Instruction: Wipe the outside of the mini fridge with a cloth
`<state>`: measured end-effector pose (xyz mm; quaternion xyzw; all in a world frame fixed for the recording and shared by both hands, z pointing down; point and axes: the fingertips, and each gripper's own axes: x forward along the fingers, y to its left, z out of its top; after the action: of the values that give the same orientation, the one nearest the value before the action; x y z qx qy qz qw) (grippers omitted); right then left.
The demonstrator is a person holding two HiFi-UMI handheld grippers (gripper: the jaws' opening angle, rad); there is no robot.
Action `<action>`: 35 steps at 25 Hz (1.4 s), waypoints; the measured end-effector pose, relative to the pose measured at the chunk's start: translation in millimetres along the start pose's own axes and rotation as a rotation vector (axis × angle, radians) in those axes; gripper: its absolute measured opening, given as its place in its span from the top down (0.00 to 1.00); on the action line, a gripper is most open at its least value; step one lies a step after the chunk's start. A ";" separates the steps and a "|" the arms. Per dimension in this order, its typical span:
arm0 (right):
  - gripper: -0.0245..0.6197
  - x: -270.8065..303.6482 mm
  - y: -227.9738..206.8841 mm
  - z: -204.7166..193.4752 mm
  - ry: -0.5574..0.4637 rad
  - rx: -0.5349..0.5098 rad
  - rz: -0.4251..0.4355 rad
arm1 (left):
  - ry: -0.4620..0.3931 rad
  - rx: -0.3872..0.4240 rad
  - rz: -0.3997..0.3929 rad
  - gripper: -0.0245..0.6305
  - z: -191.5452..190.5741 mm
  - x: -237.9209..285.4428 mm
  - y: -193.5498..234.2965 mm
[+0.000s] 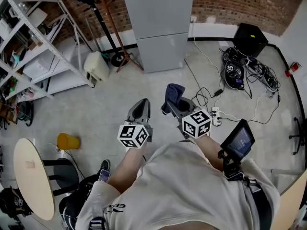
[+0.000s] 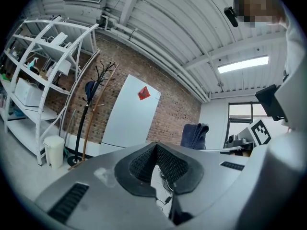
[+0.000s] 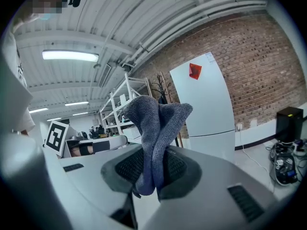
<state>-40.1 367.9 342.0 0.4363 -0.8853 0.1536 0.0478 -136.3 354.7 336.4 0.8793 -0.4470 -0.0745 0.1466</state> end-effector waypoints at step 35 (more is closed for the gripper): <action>0.83 87.4 -294.6 120.7 -0.050 -0.043 -0.089 | 0.004 0.060 -0.083 0.96 45.2 312.1 12.1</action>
<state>144.1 95.2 314.5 0.4776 -0.8692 0.1212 0.0416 26.6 87.1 297.6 0.9012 -0.4118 -0.0655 0.1179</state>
